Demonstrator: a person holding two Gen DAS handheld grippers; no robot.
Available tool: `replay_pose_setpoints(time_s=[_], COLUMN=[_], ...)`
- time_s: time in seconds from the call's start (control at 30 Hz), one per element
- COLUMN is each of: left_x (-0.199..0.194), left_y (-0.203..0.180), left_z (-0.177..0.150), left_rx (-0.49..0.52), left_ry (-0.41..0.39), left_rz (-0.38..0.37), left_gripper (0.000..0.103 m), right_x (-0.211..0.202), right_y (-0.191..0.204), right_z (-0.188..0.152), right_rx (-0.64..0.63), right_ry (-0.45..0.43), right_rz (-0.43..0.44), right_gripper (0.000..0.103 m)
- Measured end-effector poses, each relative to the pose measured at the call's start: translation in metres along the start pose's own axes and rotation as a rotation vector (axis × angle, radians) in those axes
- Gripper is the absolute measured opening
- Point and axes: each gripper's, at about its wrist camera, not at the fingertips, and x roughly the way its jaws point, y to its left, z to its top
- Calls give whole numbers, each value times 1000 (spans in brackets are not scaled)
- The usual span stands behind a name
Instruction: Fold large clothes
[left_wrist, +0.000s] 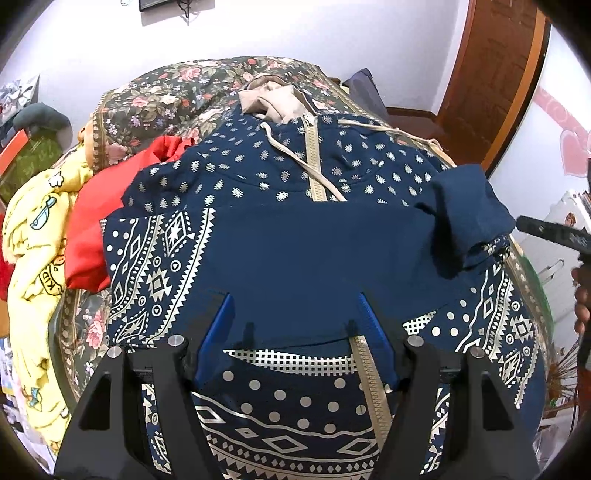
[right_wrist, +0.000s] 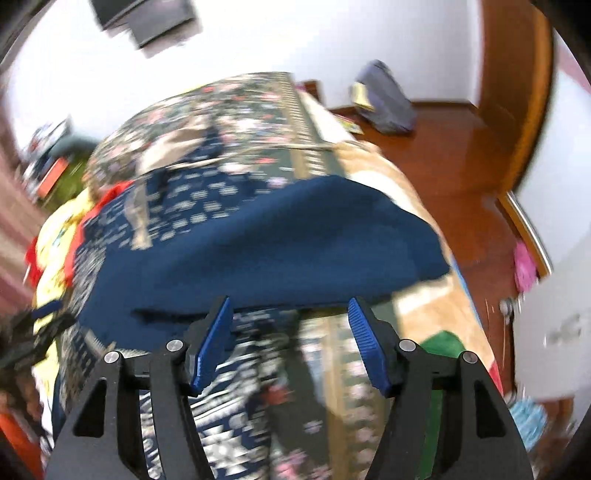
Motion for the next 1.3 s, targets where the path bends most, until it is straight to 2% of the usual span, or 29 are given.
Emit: replay_pose_setpoints(time_s=[0.17, 0.37, 0.47, 0.53, 0.57, 0.6, 0.67, 0.83, 0.9, 1.0, 1.13, 1.3], left_x=[7, 16, 19, 19, 19, 19, 17, 11, 8, -1, -15, -35], left_y=[-2, 2, 1, 1, 1, 1, 4, 15, 21, 31, 41, 66], left_z=[0, 1, 2, 1, 1, 1, 0, -4, -5, -7, -10, -16], left_rx=[11, -36, -38, -34, -31, -27, -21, -36, -52, -76, -92, -131], left_ry=[13, 38, 40, 41, 40, 38, 28, 12, 7, -12, -42, -81], left_rz=[10, -23, -20, -16, -11, -6, 4, 9, 6, -3, -5, -1], left_gripper=[67, 67, 67, 67, 67, 67, 67, 67, 67, 67, 67, 67], right_x=[25, 53, 57, 58, 58, 56, 52, 16, 0, -28, -55, -57], right_y=[-43, -82, -83, -81, -76, -75, -67, -31, -10, 28, 86, 162], right_z=[4, 1, 3, 6, 8, 10, 16, 35, 45, 60, 79, 87], right_rx=[174, 454, 477, 456, 435, 415, 353, 141, 71, -26, -130, -254], right_ry=[38, 43, 15, 2, -5, -9, -23, -130, -166, -227, -278, -277], right_rz=[-8, 160, 151, 113, 77, 55, 47, -35, -26, 11, 104, 214], right_gripper=[61, 64, 62, 57, 47, 33, 16, 11, 10, 10, 10, 10])
